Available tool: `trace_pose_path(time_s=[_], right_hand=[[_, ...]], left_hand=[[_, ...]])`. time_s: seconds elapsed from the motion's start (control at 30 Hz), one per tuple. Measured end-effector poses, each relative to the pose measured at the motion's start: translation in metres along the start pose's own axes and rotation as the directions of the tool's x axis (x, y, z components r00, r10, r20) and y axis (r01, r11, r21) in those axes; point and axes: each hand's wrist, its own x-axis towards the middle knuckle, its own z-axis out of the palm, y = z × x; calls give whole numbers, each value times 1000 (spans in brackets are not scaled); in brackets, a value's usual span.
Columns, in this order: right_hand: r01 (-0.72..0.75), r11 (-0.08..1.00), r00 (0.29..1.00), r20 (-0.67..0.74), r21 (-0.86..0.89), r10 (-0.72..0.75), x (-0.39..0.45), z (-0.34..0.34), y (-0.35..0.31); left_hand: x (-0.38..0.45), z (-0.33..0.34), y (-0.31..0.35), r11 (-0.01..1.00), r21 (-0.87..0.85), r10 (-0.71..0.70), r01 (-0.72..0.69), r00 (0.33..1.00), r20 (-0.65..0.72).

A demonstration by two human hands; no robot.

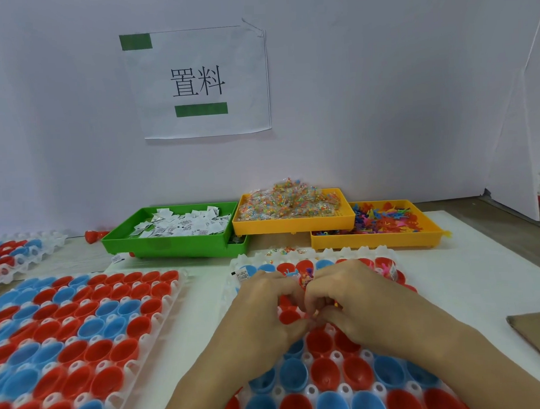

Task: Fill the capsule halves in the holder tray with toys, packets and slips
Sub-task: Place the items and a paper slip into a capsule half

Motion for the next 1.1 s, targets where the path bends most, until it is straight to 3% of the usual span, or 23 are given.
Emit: trace_pose_path(time_s=[0.2,0.33,0.47,0.53,0.67,0.83,1.0,1.1], right_hand=[[5,1000,1000,-31,-10,-6,-4,-8,-1],[-22,998,982,-189,56,32,-9,-27,8],[-157,974,832,-509,165,220,-9,-55,46],[-316,929,750,-550,190,368,-2,-66,78],[-605,777,690,-372,173,620,22,-71,139],[-704,709,705,-148,-36,693,57,-51,177],[-748,654,663,-170,-113,729,71,-33,199],[-732,676,678,-191,-89,709,76,-32,203]], left_hand=[[0,3,-1,1000,18,4,-4,1000,-27],[-2,4,1,998,50,-39,39,999,2],[-3,-2,3,998,36,-61,60,997,41],[-3,-7,3,999,-12,-37,38,999,24],[0,-16,-3,990,-142,-24,-4,981,-192],[2,-22,-14,968,-243,-152,59,911,-384],[2,-29,-23,933,-334,-280,134,853,-441],[3,-30,-25,919,-363,-315,155,842,-437]])
